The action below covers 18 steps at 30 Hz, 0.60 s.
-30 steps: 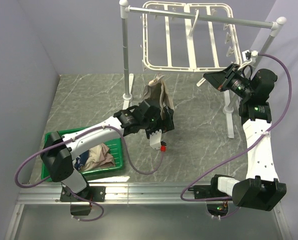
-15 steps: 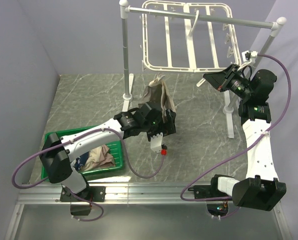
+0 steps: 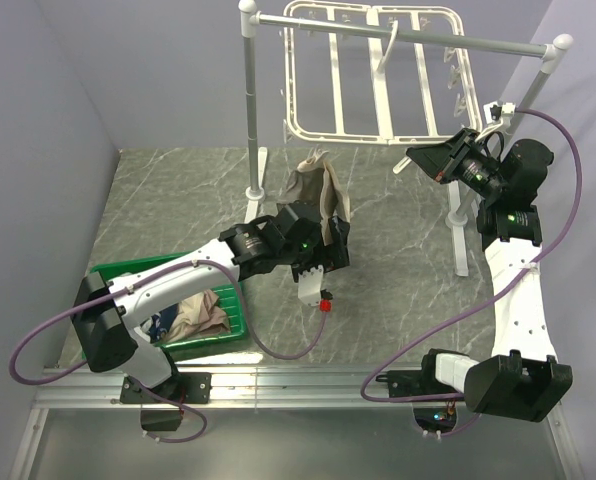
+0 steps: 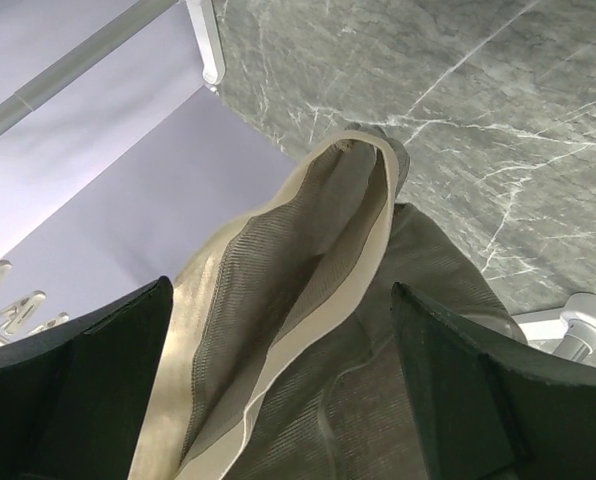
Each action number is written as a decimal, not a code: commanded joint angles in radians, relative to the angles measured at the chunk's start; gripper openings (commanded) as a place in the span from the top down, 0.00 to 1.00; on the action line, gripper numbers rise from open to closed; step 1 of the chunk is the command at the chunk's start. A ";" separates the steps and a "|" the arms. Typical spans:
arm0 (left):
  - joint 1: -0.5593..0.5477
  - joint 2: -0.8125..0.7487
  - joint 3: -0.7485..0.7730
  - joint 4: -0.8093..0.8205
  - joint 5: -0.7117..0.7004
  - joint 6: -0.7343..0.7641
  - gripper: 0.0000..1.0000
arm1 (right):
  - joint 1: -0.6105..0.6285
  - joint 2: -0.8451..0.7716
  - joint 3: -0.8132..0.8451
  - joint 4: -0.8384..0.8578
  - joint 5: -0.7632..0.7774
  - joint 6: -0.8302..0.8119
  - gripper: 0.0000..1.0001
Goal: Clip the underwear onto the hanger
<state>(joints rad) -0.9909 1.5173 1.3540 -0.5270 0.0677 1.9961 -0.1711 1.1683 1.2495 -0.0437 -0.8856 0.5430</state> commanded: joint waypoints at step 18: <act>-0.006 0.089 0.095 -0.007 0.032 0.487 0.06 | -0.004 0.005 -0.021 -0.027 -0.061 0.000 1.00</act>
<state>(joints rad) -0.9920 1.5902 1.3972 -0.5194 0.0830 1.9965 -0.1711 1.1683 1.2488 -0.0437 -0.8883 0.5495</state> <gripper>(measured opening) 0.948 0.174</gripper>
